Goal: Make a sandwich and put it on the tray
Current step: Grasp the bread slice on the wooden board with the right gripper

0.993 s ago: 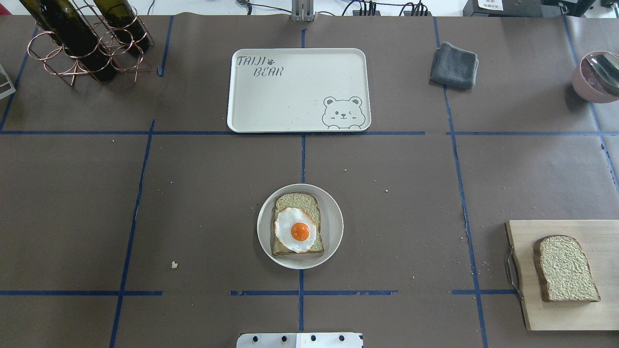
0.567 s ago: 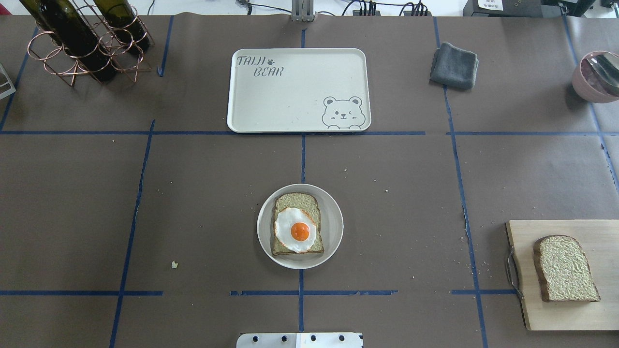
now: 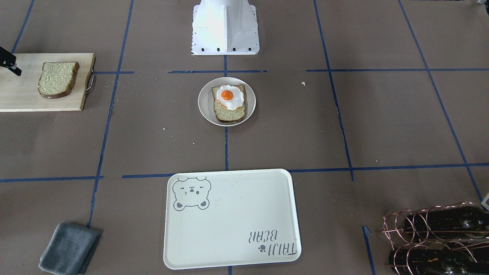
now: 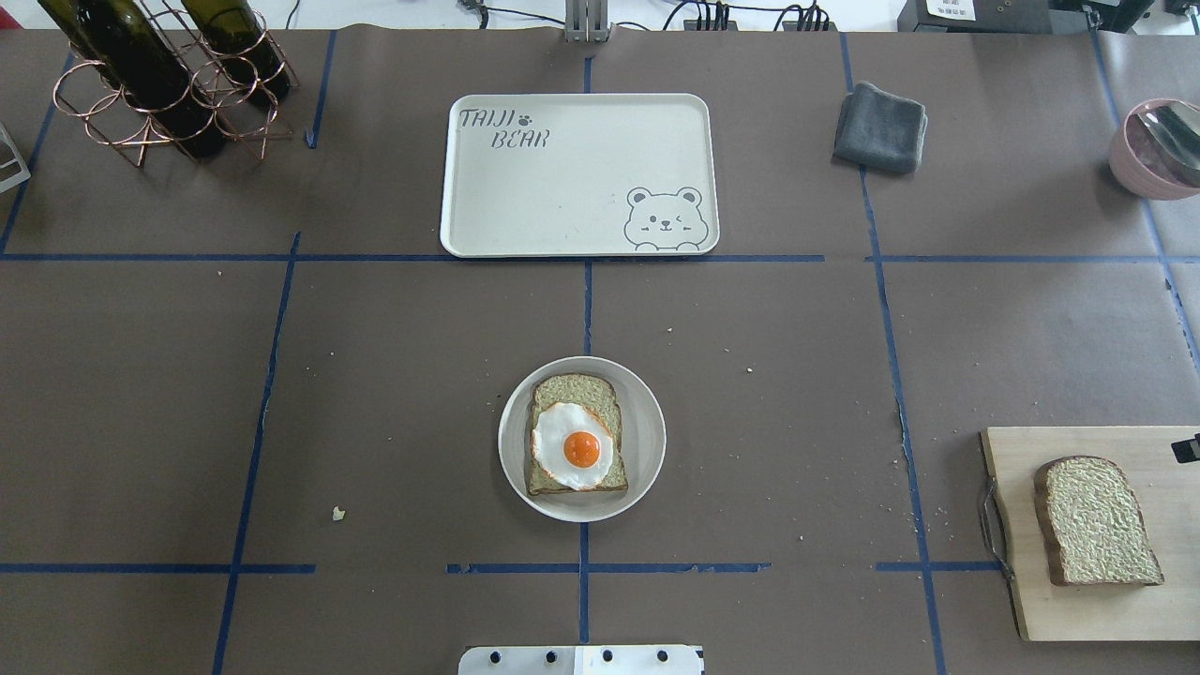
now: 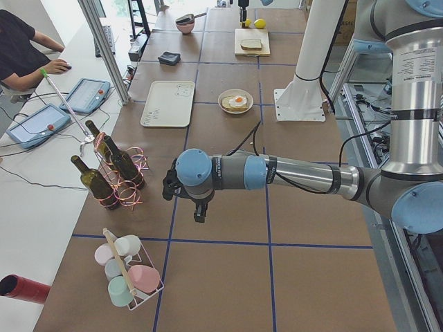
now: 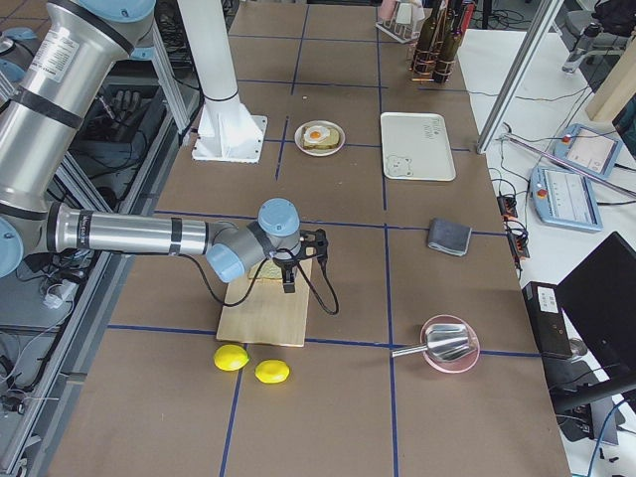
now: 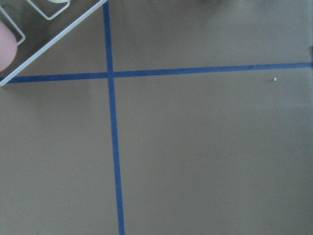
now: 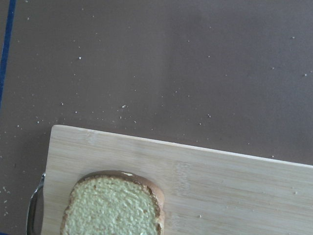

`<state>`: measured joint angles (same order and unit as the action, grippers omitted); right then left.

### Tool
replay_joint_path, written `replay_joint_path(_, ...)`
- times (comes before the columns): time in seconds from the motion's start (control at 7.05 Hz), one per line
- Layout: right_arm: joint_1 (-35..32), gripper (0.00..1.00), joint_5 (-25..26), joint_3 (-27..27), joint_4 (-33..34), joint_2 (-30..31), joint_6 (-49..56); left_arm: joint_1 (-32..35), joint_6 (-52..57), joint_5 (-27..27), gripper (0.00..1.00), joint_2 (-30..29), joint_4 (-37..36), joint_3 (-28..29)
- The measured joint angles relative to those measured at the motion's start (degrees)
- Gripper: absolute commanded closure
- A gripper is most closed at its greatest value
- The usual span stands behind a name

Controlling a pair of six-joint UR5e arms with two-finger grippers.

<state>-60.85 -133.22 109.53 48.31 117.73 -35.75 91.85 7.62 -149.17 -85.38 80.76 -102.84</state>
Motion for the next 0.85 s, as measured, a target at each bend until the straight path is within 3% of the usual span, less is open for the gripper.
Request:
replay_joint_path(0.57, 14.6, 0.08, 8.9, -3.2, -13.7, 0.7, -21.9, 0.0, -0.1, -0.7, 0.00, 0.0, 0.4, -0.2)
replay_joint_path(0.85, 16.9, 0.27, 10.9, -5.3, -16.0, 0.7, -25.2, -0.1, -0.2, -0.7, 0.00, 0.0, 0.3, -0.2)
